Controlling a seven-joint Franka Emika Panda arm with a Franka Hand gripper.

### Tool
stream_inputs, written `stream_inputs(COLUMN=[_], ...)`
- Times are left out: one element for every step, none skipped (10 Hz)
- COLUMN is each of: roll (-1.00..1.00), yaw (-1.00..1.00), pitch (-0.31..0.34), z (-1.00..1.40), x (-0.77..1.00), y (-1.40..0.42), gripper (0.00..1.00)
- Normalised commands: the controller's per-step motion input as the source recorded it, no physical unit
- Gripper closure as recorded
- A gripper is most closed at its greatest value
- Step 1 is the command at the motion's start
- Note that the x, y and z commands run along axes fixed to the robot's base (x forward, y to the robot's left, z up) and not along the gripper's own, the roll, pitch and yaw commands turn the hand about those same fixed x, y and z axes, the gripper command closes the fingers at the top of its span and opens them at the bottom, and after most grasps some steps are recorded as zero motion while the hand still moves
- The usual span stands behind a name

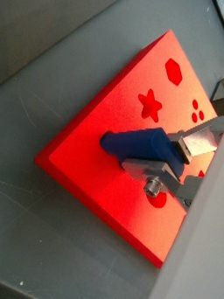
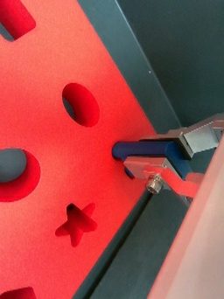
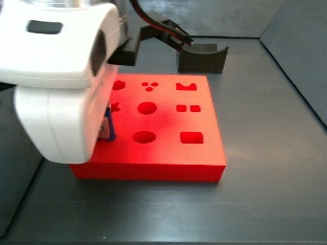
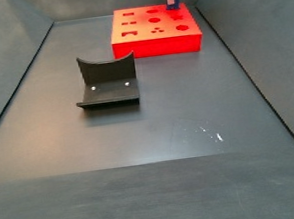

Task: Insert the square-circle object.

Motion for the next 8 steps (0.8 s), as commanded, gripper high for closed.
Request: stream_inputs(roll=[-0.26,-0.30,-0.06,0.00,-0.09,0.00,-0.05,-0.10], yaw=[0.04,0.14,0.00,0.00,0.00,0.00,0.00,0.00], pitch=[0.166,0.059,0.000,-0.010,-0.139,-0.203,-0.261,-0.151], z=[-0.53,-0.55,-0.02,-0.03,-0.62,-0.88,-0.72,-0.13], x=[0.49,0.23,0.00,-0.01,-0.13,-0.31,-0.27,-0.09], y=[0.11,0.18,0.01,0.00,0.12,0.06,0.03,0.00], gripper=[1.00,1.00,1.00,1.00,1.00,1.00,1.00,1.00])
